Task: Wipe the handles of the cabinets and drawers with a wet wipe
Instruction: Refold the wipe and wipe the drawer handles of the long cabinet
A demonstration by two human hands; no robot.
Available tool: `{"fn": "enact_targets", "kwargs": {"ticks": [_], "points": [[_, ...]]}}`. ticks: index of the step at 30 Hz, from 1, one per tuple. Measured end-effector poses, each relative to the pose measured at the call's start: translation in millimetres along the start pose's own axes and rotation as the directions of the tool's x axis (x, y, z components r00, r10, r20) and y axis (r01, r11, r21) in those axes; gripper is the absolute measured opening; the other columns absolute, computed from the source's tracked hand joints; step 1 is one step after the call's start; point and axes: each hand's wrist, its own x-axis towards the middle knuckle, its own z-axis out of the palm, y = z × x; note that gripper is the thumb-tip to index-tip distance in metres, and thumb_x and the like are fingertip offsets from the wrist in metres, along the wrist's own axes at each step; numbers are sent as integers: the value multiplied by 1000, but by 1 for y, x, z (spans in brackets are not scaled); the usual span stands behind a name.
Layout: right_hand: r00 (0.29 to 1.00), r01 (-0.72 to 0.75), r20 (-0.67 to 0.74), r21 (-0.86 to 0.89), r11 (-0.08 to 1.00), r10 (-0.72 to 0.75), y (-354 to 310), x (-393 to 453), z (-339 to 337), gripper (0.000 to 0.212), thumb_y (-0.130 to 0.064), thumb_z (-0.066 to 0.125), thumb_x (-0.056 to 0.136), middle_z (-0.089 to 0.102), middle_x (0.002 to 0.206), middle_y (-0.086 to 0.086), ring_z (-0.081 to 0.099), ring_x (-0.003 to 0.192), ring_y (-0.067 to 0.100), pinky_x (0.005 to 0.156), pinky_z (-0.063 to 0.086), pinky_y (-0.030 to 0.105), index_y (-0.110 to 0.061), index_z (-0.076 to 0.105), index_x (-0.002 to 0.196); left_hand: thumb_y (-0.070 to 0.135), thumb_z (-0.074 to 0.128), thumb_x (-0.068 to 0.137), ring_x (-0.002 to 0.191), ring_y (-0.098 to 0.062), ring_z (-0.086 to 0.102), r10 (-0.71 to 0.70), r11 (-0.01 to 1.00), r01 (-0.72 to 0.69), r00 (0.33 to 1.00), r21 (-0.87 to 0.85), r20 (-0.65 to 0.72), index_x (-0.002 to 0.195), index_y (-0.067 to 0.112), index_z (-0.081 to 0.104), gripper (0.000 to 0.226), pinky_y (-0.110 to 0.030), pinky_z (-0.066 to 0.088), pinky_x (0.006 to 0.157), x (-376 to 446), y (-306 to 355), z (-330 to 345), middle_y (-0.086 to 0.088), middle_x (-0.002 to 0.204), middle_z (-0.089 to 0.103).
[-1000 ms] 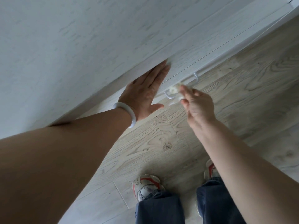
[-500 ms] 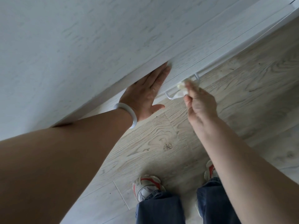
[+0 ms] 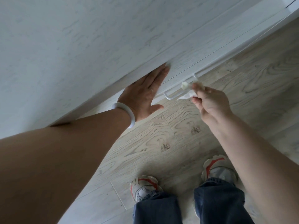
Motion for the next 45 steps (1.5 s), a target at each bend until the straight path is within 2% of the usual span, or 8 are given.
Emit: {"fn": "enact_targets", "kwargs": {"ticks": [2, 7, 11, 15, 21, 29, 35, 45], "points": [[999, -16, 43, -9, 1000, 16, -11, 4, -9, 8, -10, 73, 82, 71, 87, 5, 69, 85, 14, 70, 55, 19, -7, 66, 80, 64, 58, 79, 149, -17, -2, 3, 1000, -3, 1000, 16, -1, 154, 12, -3, 110, -19, -31, 106, 1, 0, -1, -3, 162, -5], [970, -165, 229, 385, 908, 79, -37, 33, -20, 11, 8, 49, 87, 68, 80, 15, 70, 77, 19, 76, 57, 29, 5, 59, 90, 65, 55, 81, 149, -18, -3, 11, 999, -10, 1000, 48, -16, 154, 11, -3, 108, -22, -31, 108, 1, 0, -1, -5, 162, -5], [910, -298, 349, 179, 938, 222, -40, 46, -23, 33, 2, 68, 78, 67, 106, 16, 63, 103, 14, 96, 50, 24, 8, 61, 109, 64, 54, 82, 149, -15, -5, 9, 1000, -9, 999, 14, -37, 154, 14, -6, 106, -20, -28, 107, 1, 1, -1, -1, 162, -8], [862, -326, 420, 30, 945, 284, -31, 48, -23, 18, -20, 68, 86, 70, 104, 4, 61, 91, 11, 76, 48, 20, -10, 72, 100, 64, 52, 83, 149, -14, -6, 13, 1000, -13, 999, -11, -39, 153, 15, -8, 104, -28, -11, 113, 1, 1, 2, 0, 162, -11], [800, -403, 577, 312, 861, 165, 11, 47, -21, 15, -32, 66, 87, 64, 96, -4, 56, 83, 9, 78, 41, 21, -20, 68, 96, 64, 51, 83, 149, -14, -7, 13, 1000, -14, 999, -18, -39, 154, 16, -8, 103, -26, -15, 111, 1, 2, 2, 0, 162, -11], [914, -248, 406, 540, 805, 10, 53, 21, 8, 26, -37, 62, 84, 66, 102, -3, 60, 93, 9, 87, 45, 25, -21, 66, 103, 66, 50, 83, 149, -15, -8, 21, 999, -22, 999, -29, -30, 153, 16, -9, 105, -30, -8, 114, 1, 1, 4, 0, 162, -11], [935, -64, 341, 426, 902, -95, 30, 35, -15, 11, -16, 70, 76, 72, 88, -2, 61, 73, 3, 59, 47, 13, -13, 74, 85, 67, 48, 83, 149, -16, -8, 32, 999, -33, 999, -14, -29, 153, 15, -10, 104, -34, -3, 116, 2, 1, 8, -1, 162, -12], [952, 22, 291, 254, 967, -98, 52, 4, 9, 5, -13, 72, 73, 75, 90, 2, 65, 95, 18, 91, 49, 31, -15, 77, 74, 67, 49, 82, 149, -17, -7, 40, 999, -41, 999, -21, -27, 153, 15, -9, 105, -37, 0, 117, 2, 0, 9, -2, 162, -10]]}}
